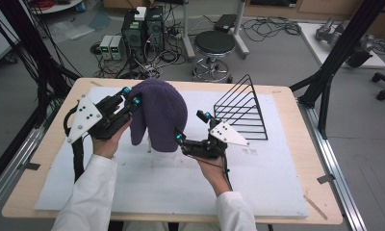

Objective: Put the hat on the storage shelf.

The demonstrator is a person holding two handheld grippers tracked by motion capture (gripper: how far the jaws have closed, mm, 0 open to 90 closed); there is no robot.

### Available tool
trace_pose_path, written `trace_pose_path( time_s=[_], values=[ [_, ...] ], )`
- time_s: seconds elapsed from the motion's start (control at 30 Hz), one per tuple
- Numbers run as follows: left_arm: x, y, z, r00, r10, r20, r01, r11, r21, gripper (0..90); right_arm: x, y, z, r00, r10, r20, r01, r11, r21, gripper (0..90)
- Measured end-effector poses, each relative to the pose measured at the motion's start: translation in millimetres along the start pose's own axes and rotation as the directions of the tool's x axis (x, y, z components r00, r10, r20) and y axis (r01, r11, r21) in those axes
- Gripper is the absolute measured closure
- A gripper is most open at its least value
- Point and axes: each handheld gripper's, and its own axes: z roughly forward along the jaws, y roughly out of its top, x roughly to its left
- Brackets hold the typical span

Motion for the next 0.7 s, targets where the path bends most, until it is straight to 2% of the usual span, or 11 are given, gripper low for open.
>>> trace_pose_path(
  time_s=[0.03,0.1,0.13,0.2,0.23,0.27,0.37,0.4,0.5,0.57,0.7],
  values=[
    [0.1,-0.4,0.4,0.9999,-0.009,0.007,0.009,0.9999,-0.01,81.1,1.3,-3.2,4.3,0.9995,0.023,-0.024,-0.022,0.9994,0.025,6.1],
    [-0.3,-1.3,1.5,0.9996,-0.023,0.016,0.023,0.9994,-0.025,81.1,2.5,-4.9,6.5,0.9989,0.027,-0.037,-0.026,0.999,0.038,9.6],
    [-0.2,-1.8,1.8,0.9996,-0.019,0.018,0.02,0.9996,-0.02,81.1,5.2,-5.2,7.6,0.9907,0.071,-0.116,-0.063,0.9953,0.074,44.2],
    [-0.4,-2.8,2.6,0.9996,-0.018,0.02,0.018,0.9997,-0.018,81.1,7.6,-2.2,6.8,0.9859,0.091,-0.14,-0.079,0.9931,0.086,65.6],
    [-0.1,-3.3,2.7,0.9996,-0.016,0.022,0.016,0.9998,-0.015,81.1,7.4,0.2,6.2,0.9844,0.095,-0.148,-0.081,0.9918,0.099,71.1],
    [0.7,-3.5,2.5,0.9997,-0.01,0.023,0.01,0.9999,-0.011,81.1,7.1,3.4,4.0,0.987,0.083,-0.138,-0.068,0.9913,0.112,74.7],
    [3.5,-4.5,2.8,0.9994,-0.007,0.033,0.007,0.9999,-0.009,81.1,3.4,8.7,-0.8,0.9923,0.052,-0.112,-0.038,0.9917,0.123,77.2],
    [3.9,-4.9,3.0,0.9994,-0.003,0.035,0.004,1.0,-0.006,81.1,-2.9,14.3,-6.1,0.9954,0.031,-0.09,-0.02,0.9916,0.128,78.5],
    [4.3,-6.4,5.8,0.9989,0.014,0.045,-0.014,0.9999,0.01,81.1,-11.2,21.9,-11.6,0.9969,0.02,-0.076,-0.01,0.9909,0.135,79.4],
    [3.8,-6.5,8.6,0.9985,0.014,0.053,-0.015,0.9998,0.014,81.2,-20.7,33.9,-18.4,0.9986,-0.03,-0.043,0.035,0.9898,0.138,79.4],
    [4.2,-3.7,13.9,0.997,0.032,0.07,-0.035,0.9989,0.031,81.2,-27.6,43.4,-22.7,0.9981,-0.06,-0.014,0.061,0.9882,0.14,79.5]
  ],
)
